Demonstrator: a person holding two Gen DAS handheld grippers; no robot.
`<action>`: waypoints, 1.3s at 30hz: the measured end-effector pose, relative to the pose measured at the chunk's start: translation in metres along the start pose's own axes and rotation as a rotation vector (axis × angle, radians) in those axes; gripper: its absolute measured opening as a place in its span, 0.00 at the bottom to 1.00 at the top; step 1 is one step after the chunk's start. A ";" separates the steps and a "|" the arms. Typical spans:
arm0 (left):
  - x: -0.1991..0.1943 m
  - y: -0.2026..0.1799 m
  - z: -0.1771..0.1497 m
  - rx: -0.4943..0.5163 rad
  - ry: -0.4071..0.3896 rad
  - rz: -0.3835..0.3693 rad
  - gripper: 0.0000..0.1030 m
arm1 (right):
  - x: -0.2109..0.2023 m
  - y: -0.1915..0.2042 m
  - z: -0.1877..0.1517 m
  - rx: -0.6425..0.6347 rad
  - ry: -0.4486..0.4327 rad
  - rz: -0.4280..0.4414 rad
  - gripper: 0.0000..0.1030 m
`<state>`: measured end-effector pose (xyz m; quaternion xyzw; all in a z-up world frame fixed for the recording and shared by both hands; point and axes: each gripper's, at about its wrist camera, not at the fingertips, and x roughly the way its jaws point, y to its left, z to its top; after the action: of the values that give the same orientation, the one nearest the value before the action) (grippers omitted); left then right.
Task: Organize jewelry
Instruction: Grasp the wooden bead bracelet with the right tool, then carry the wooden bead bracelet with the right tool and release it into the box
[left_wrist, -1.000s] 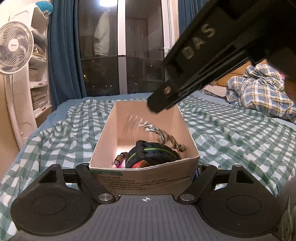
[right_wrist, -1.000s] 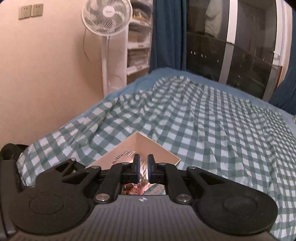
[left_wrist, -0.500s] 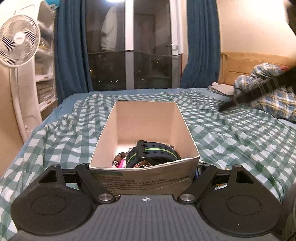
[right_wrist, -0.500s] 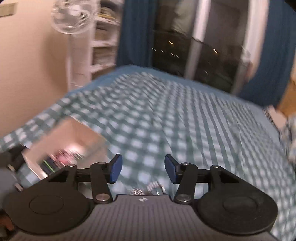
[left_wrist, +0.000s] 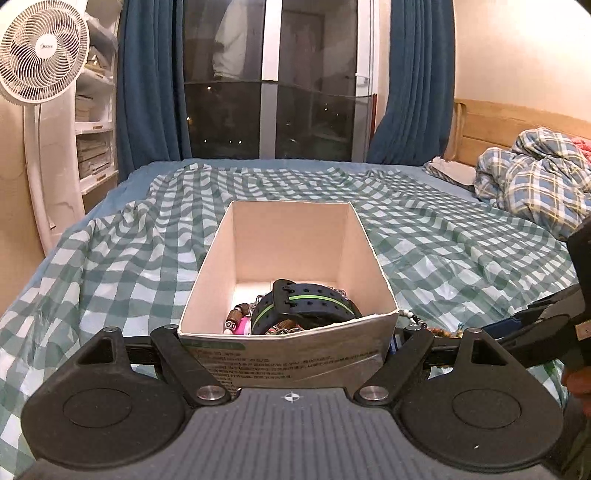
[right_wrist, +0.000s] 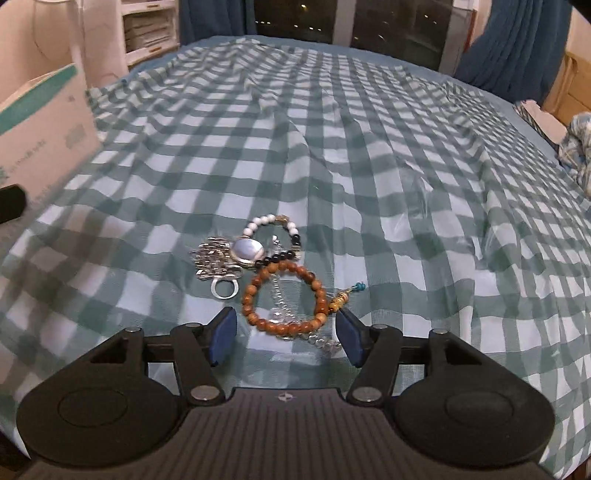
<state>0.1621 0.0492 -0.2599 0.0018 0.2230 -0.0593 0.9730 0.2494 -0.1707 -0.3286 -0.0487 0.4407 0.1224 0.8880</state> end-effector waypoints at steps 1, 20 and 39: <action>0.001 0.000 0.000 -0.001 0.004 -0.001 0.54 | 0.005 -0.005 0.002 0.027 0.010 -0.008 1.00; 0.012 -0.004 -0.005 0.001 0.059 -0.033 0.54 | -0.010 -0.034 0.004 0.222 0.002 0.091 1.00; 0.005 -0.012 -0.006 0.045 0.043 -0.052 0.54 | -0.120 0.006 0.068 0.105 -0.190 0.205 1.00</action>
<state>0.1629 0.0366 -0.2671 0.0189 0.2422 -0.0894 0.9659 0.2307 -0.1721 -0.1921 0.0550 0.3633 0.1931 0.9098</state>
